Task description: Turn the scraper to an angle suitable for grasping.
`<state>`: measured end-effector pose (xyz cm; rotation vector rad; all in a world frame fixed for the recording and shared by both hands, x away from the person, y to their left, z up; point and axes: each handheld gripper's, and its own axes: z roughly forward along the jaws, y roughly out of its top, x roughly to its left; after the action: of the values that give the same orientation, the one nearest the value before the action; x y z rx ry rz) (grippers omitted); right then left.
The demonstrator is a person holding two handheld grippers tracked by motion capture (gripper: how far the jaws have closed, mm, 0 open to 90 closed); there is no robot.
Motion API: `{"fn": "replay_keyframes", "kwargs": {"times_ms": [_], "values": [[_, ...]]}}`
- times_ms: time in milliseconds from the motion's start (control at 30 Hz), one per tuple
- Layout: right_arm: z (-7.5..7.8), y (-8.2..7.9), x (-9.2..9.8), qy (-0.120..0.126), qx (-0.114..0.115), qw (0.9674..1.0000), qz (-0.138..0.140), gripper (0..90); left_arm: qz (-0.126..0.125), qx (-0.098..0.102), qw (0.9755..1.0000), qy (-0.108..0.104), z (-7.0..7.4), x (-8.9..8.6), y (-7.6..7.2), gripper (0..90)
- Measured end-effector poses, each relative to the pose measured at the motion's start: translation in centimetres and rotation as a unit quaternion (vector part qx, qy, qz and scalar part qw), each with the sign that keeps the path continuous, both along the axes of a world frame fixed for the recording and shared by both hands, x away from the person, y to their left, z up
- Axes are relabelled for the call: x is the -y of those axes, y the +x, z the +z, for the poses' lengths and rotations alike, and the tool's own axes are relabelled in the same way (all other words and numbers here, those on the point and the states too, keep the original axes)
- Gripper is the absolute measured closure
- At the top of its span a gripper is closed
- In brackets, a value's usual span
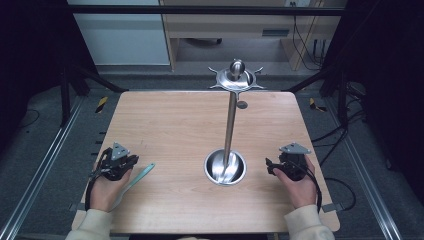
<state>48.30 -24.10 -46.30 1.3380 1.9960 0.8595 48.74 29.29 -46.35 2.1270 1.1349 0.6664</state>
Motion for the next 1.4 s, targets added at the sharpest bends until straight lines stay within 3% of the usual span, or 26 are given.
{"fn": "replay_keyframes", "kwargs": {"times_ms": [33,167,700,967,1033,1100,1200,1300,1400], "values": [[0.0,0.0,-0.1,0.0,-0.001,1.0,0.002,21.4,0.0,0.0,1.0,0.0,0.0,0.0,0.0,88.2],[0.0,-0.1,-0.3,0.001,0.0,1.0,0.004,21.7,-0.013,-0.031,0.9994,0.007,-0.6,0.3,0.5,90.0],[0.0,-0.1,-0.2,0.001,-0.002,1.0,0.006,22.0,-0.042,-0.071,0.9961,0.03,-1.9,1.6,0.8,90.0],[0.0,0.0,-0.2,0.003,-0.002,1.0,0.006,22.1,-0.063,-0.08,0.9945,0.026,-1.7,2.6,0.4,90.0],[0.0,-0.1,-0.2,0.003,-0.002,1.0,0.007,22.1,-0.076,-0.078,0.9935,0.036,-1.6,3.3,-0.1,90.0],[0.0,-0.1,-0.2,0.003,-0.002,1.0,0.007,22.1,-0.092,-0.078,0.9919,0.039,-1.4,3.9,-0.5,90.0],[0.0,0.0,-0.2,0.003,-0.002,1.0,0.007,22.1,-0.125,-0.089,0.9875,0.034,-1.2,4.9,-1.2,90.0],[0.0,0.0,-0.1,0.001,0.0,1.0,0.008,22.1,-0.13,-0.083,0.9869,0.048,-1.0,5.4,-1.5,90.0],[0.1,0.0,0.0,0.002,0.002,1.0,0.006,22.1,-0.124,-0.061,0.9897,0.036,0.8,5.3,-1.7,90.0]]}}
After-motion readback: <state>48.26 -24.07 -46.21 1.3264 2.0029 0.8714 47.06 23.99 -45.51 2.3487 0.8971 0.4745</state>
